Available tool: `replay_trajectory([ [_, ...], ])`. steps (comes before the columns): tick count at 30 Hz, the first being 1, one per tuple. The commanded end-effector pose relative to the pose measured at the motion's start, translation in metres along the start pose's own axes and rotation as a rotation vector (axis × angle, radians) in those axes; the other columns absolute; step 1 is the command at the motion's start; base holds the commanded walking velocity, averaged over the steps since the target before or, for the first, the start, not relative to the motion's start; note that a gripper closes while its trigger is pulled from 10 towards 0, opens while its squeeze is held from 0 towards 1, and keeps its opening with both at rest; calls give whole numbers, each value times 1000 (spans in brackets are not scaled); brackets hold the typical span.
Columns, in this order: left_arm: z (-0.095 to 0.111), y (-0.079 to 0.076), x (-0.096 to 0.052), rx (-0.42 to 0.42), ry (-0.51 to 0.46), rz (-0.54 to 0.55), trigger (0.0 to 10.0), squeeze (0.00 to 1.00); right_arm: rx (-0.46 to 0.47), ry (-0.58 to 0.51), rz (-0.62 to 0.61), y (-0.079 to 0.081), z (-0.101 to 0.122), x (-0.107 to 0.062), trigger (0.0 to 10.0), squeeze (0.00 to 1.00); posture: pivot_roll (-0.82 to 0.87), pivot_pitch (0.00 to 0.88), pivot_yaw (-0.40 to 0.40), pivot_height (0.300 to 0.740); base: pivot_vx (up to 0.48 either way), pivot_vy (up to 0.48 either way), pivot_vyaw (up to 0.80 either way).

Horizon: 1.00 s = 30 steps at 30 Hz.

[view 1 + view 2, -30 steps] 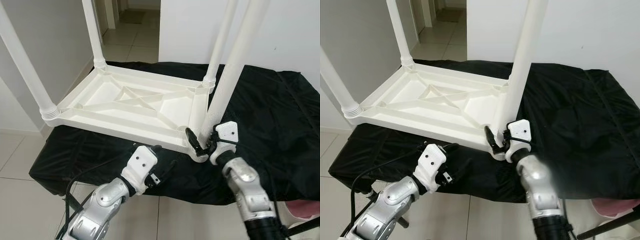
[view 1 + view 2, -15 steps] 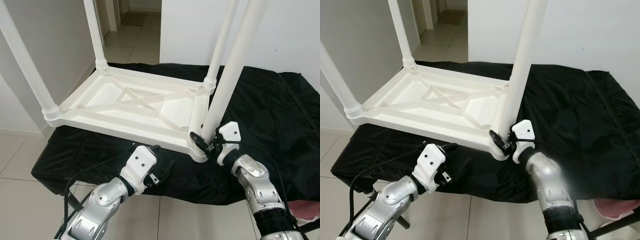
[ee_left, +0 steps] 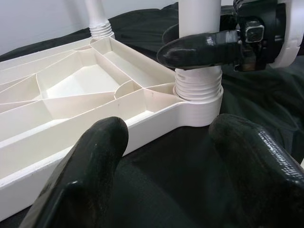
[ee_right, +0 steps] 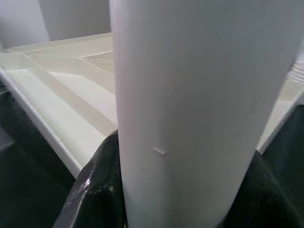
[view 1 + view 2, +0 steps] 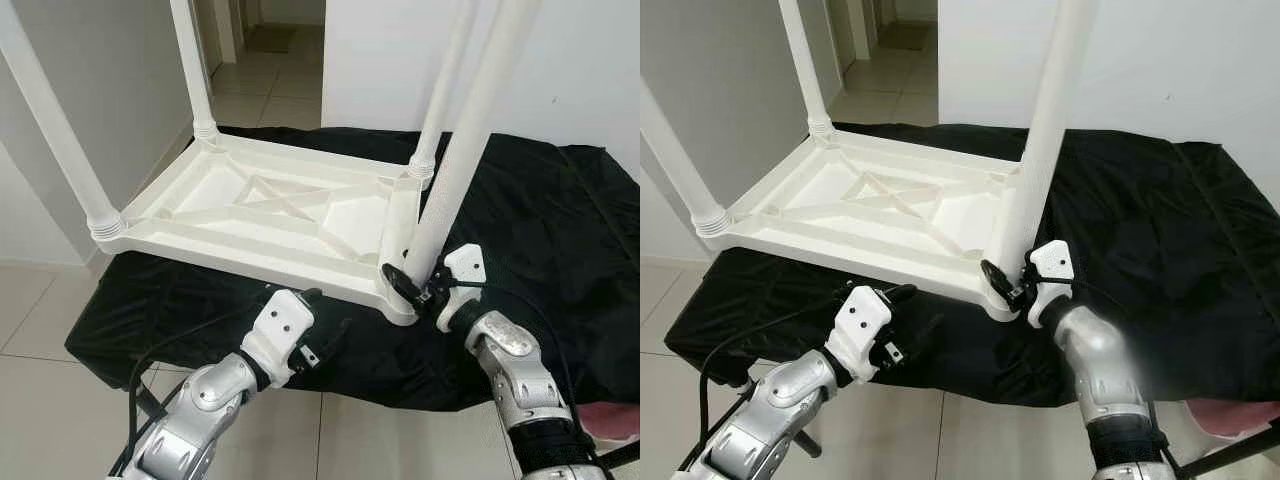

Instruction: Building children table

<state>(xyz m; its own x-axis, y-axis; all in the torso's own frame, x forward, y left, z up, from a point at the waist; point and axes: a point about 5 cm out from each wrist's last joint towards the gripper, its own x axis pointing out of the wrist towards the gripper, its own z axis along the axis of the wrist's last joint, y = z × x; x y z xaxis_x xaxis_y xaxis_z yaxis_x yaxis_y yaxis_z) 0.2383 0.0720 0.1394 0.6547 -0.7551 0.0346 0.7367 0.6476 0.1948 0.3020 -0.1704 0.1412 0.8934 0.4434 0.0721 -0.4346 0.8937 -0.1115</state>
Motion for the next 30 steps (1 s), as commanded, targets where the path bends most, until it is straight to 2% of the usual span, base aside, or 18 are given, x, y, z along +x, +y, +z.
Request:
replay_trajectory([
  [1,-2,-5,-1,-8,8,-89,10000,0,11,37,-50,-2,-6,-2,10000,0,-36,0,27,740,0,0,0],
  [4,0,-3,-1,-10,5,-76,10000,0,44,45,-171,6,-7,-4,10000,0,-35,0,29,740,0,0,0],
  [7,0,-2,-2,-15,4,-71,10000,0,45,49,-225,10,-6,-4,10000,0,-35,1,25,740,0,0,0],
  [8,-1,-2,-3,-18,6,-66,10000,0,53,65,-323,17,-7,-6,10000,0,-32,2,22,740,0,0,0],
  [9,-1,-2,-3,-18,6,-66,10000,0,53,65,-323,17,-7,-6,10000,0,-32,2,22,740,0,0,0],
  [11,-2,-2,-4,-16,9,-65,10000,0,57,82,-401,24,-7,-6,10000,0,-26,7,18,740,0,0,0],
  [13,0,2,-1,-8,6,-53,10000,0,86,99,-554,34,-8,-7,10000,0,-26,7,18,740,0,0,0],
  [16,0,3,0,-5,5,-49,10000,0,87,103,-589,36,-8,-8,10000,0,-26,7,18,740,0,0,0],
  [17,3,7,2,1,-4,-33,10000,0,132,131,-614,45,-11,-6,10000,0,-11,15,15,740,0,0,0],
  [19,3,7,2,1,-4,-33,10000,0,132,131,-614,45,-11,-6,10000,0,-11,15,15,740,0,0,0],
  [20,5,10,3,4,-8,-24,10000,0,159,133,-584,51,-12,-3,10000,0,-11,15,15,740,0,0,0],
  [25,9,15,5,3,-21,-10,10000,0,170,113,-535,58,-7,1,10000,0,-13,16,22,740,0,0,0],
  [26,10,16,5,3,-24,-9,10000,0,170,97,-516,59,-5,1,10000,184,-13,16,22,740,0,0,0],
  [27,10,16,5,3,-24,-9,10000,0,170,97,-516,59,-5,1,10000,184,-13,16,22,740,0,0,0],
  [28,10,17,6,5,-26,-11,10000,0,166,85,-514,58,-2,1,10000,914,-16,17,22,740,0,0,0],
  [29,10,17,6,5,-26,-11,10000,0,166,85,-514,58,-2,1,10000,914,-16,17,22,740,0,0,0],
  [30,10,17,6,8,-27,-13,10000,0,172,75,-506,58,0,2,10000,1000,-16,17,22,740,0,0,0],
])
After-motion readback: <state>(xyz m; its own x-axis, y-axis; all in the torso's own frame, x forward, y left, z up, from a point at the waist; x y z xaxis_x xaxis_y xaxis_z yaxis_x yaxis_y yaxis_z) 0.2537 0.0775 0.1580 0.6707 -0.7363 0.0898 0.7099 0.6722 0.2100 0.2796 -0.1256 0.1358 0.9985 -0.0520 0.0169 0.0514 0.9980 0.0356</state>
